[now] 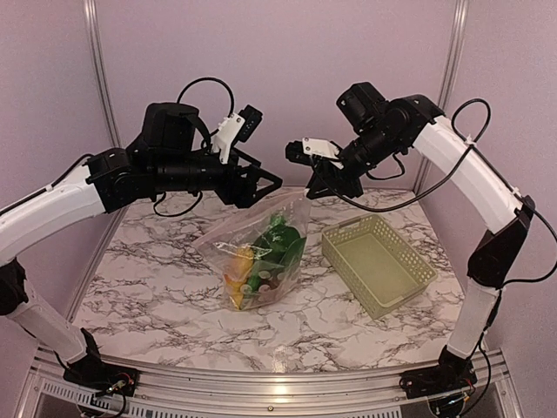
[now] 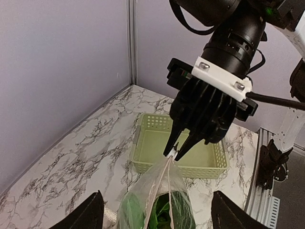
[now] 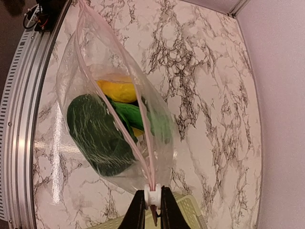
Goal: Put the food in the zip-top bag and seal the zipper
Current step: Pass from the right arm to the left
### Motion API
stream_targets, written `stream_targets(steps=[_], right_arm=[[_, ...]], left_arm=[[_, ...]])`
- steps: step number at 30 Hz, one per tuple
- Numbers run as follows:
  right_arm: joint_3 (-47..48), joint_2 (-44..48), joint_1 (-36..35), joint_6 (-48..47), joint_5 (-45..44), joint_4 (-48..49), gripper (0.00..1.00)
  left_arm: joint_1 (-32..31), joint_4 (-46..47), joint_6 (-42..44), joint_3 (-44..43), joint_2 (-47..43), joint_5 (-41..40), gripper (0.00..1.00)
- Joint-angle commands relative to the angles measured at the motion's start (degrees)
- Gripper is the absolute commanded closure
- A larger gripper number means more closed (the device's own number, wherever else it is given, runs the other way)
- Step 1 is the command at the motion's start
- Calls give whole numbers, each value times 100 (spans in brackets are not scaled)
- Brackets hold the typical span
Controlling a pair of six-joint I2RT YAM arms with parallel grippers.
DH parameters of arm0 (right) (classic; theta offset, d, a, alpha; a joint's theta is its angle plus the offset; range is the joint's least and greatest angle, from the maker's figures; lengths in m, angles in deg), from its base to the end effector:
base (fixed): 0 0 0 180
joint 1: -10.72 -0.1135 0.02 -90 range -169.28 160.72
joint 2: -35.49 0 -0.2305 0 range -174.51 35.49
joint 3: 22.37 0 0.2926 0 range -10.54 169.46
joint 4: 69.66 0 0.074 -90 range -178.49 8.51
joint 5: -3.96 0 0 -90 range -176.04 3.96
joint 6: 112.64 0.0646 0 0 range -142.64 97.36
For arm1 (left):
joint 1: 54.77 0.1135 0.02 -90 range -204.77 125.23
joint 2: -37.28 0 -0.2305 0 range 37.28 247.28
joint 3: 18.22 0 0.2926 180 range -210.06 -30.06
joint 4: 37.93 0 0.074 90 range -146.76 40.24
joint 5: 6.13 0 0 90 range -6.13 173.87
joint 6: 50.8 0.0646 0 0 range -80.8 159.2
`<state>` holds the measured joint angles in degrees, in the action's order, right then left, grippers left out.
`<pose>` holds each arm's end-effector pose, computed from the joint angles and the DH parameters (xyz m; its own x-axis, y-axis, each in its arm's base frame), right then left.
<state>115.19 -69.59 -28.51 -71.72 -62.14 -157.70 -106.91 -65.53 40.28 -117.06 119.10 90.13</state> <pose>0.2949 0.2745 0.3835 0.1526 -0.7673 -0.6229 -0.9777 -0.0252 -0.2085 0.2417 -0.3224 0.4019 -0.0966 0.1548 -0.9832 0.8526 0.5226 -0.0015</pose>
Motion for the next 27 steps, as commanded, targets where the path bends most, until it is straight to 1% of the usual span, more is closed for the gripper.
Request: stream_targets(steps=[1,7,11,15,20,21,22,23,25,27], right_arm=[[42,241,-23,74,-103,-175,90],[-65,354,-24,59,-69,-184,90],[-79,374,-20,39,-3,-202,89],[-124,397,-22,83,36,-170,89],[-183,392,17,166,141,-140,90],[-197,385,24,177,160,-140,90],[-210,380,29,178,173,-145,90],[-214,375,53,170,198,-153,90],[-231,379,114,165,264,-178,90],[-221,368,191,134,335,-239,90]], left_arm=[[-137,-100,-21,-197,591,145,20],[-221,346,109,-90,893,239,18],[-253,711,316,108,963,-10,22],[-253,754,570,210,1009,198,35],[-253,714,682,324,1088,538,51],[-253,738,689,347,1104,542,57],[-253,756,706,356,1113,544,60],[-253,763,734,355,1135,532,67],[-252,709,805,315,1187,451,78],[-253,611,889,268,1242,370,85]])
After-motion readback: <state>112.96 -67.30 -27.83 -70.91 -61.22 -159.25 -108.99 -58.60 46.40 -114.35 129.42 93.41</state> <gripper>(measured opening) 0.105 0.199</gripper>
